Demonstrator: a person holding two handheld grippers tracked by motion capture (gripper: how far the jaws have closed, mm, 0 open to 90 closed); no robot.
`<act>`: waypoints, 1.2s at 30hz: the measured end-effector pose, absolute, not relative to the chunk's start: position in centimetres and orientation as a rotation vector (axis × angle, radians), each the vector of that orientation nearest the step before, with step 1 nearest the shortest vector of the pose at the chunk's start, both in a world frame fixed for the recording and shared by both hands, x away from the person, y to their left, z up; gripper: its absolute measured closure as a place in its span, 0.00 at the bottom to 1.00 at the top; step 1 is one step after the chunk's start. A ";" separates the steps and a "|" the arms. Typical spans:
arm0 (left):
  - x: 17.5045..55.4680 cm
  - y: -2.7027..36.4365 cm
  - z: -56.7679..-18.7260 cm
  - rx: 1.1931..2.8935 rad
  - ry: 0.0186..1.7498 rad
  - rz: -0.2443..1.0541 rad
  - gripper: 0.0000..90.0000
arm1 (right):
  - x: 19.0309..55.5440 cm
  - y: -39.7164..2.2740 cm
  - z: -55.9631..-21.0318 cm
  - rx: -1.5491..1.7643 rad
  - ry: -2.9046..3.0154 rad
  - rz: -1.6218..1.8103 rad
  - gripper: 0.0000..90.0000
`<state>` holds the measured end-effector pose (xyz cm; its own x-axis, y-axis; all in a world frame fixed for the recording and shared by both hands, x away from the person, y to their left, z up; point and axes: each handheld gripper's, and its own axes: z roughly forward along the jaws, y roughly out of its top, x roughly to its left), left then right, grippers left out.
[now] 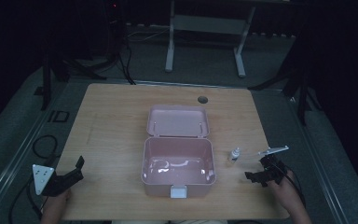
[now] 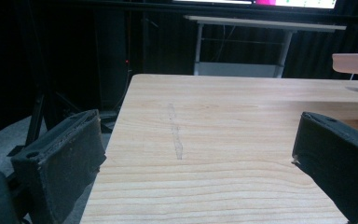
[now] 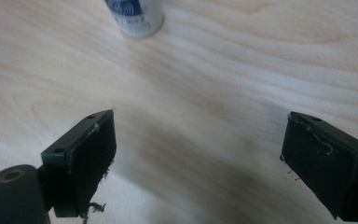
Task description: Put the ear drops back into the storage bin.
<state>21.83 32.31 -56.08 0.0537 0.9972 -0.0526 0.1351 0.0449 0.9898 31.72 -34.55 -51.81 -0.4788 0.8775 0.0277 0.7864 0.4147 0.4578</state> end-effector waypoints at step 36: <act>21.8 32.3 -56.1 1.297 1.283 1.057 0.02 | 34.1 -32.1 -49.9 1.370 2.941 -0.076 0.12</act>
